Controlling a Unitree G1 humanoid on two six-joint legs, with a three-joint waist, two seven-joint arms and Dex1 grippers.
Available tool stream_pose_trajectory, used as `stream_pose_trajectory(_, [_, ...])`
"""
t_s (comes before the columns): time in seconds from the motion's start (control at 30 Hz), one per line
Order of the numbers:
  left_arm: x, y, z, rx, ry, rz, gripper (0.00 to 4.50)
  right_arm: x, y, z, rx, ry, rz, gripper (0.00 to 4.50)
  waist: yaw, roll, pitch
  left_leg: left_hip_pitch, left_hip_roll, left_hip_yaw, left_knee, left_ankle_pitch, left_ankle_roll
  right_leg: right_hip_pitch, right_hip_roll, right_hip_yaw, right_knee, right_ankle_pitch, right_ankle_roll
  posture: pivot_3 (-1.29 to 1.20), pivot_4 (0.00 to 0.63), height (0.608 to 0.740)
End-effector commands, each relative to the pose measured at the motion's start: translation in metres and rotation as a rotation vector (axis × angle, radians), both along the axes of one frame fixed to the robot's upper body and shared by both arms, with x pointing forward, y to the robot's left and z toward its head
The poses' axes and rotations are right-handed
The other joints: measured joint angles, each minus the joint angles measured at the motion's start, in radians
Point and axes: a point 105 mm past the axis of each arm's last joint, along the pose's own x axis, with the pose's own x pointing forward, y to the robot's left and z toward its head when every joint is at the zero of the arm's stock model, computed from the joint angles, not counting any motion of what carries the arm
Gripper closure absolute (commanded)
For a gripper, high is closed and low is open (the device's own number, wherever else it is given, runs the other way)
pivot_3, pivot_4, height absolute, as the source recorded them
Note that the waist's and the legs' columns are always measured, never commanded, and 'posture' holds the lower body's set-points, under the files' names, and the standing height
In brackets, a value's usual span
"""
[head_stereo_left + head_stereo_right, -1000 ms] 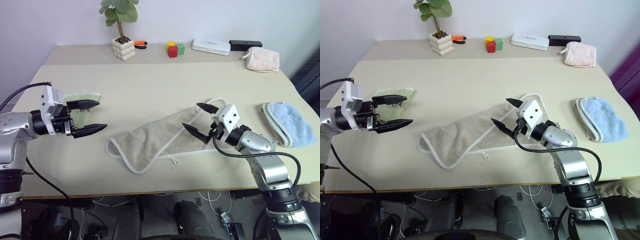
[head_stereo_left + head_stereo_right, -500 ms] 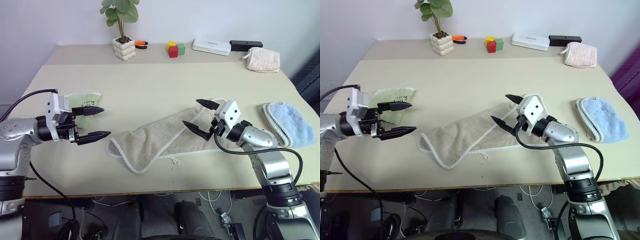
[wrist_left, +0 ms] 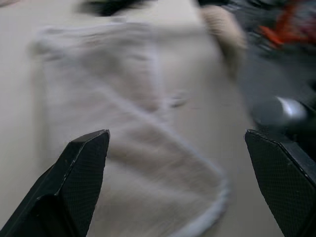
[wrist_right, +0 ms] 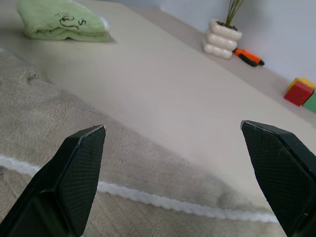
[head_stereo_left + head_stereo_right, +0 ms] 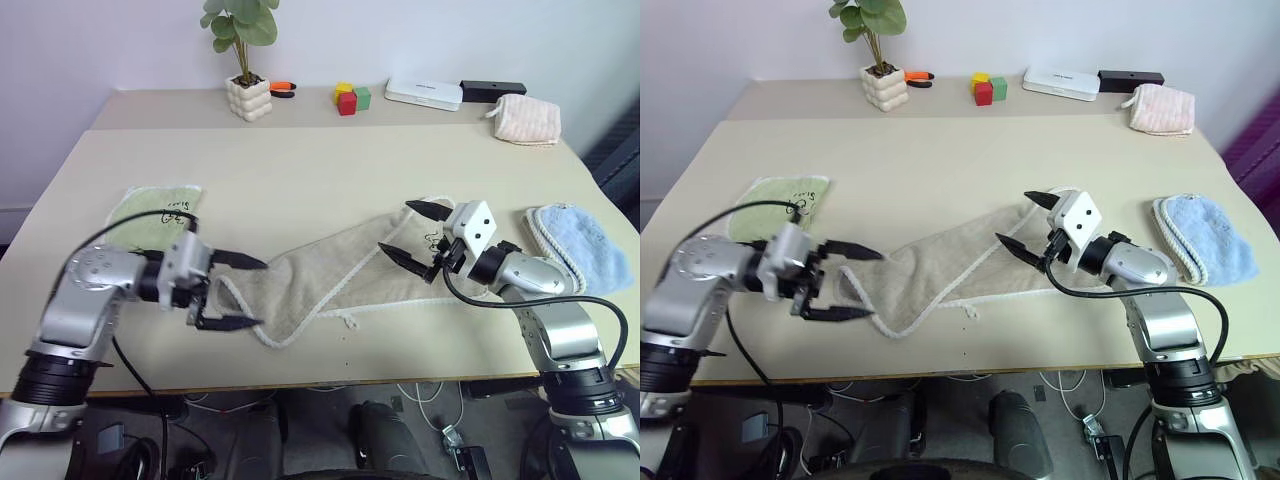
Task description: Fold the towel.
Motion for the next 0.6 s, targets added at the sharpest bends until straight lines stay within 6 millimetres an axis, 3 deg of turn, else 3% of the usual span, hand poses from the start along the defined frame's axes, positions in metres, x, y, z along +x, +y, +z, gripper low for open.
stream_pose_trajectory(0.03, [0.000,-0.002,-0.007,0.093,-0.092,-0.104,0.04,-0.004,-0.001,0.015,0.010,-0.057,-0.011,0.00,0.000,0.000,0.000,0.000,0.000,0.000,0.000,0.000,0.000,0.000,0.000,0.000,0.000,0.000,0.000,0.00,0.150,0.740])
stream_pose_trajectory(0.2, [0.002,-0.007,-0.031,0.185,-0.145,-0.198,0.04,-0.007,-0.004,0.015,0.011,-0.058,-0.030,0.00,0.001,0.000,0.000,0.000,0.000,0.000,0.001,0.000,0.000,0.000,0.000,0.000,0.000,0.000,0.000,0.00,0.150,0.740])
stream_pose_trajectory(0.53, [0.011,-0.012,-0.049,0.282,-0.210,-0.238,0.04,-0.009,-0.004,0.015,0.019,-0.058,-0.048,0.00,0.001,0.000,0.000,0.000,0.000,0.000,0.001,0.000,0.000,0.000,0.000,0.000,0.000,0.000,0.000,0.00,0.150,0.740])
stream_pose_trajectory(0.6, [0.014,-0.012,-0.056,0.314,-0.227,-0.237,0.56,-0.009,-0.004,0.015,0.019,-0.061,-0.052,0.00,0.002,0.000,0.000,0.000,0.000,0.000,0.001,0.000,0.000,0.000,0.000,0.000,0.000,0.000,0.000,0.00,0.150,0.740])
